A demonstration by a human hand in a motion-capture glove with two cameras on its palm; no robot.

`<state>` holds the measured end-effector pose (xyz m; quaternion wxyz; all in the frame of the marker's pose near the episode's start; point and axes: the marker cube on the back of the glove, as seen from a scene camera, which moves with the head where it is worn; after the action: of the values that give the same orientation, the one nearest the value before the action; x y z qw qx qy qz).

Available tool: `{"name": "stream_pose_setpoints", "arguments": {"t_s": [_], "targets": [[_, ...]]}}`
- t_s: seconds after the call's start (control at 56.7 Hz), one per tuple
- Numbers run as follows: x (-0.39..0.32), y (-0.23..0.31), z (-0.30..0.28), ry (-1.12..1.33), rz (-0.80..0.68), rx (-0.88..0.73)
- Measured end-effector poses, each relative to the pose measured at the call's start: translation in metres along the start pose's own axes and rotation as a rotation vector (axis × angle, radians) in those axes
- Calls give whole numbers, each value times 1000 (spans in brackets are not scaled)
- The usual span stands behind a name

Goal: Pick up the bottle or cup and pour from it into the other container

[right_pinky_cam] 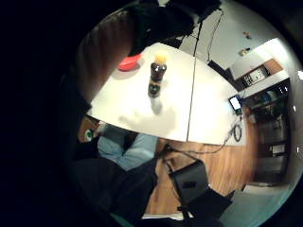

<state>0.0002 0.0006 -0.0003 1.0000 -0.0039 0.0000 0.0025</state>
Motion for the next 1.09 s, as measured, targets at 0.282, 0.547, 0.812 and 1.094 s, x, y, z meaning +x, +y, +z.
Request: {"name": "stream_pose_setpoints", "arguments": {"t_s": [0.282, 0.547, 0.812, 1.094], "targets": [[43, -17, 8, 39, -360, -50], [102, -74, 55, -15, -393, -60], [132, -91, 104, -78, -266, -68], [140, -82, 152, -259, -140, -138]]}}
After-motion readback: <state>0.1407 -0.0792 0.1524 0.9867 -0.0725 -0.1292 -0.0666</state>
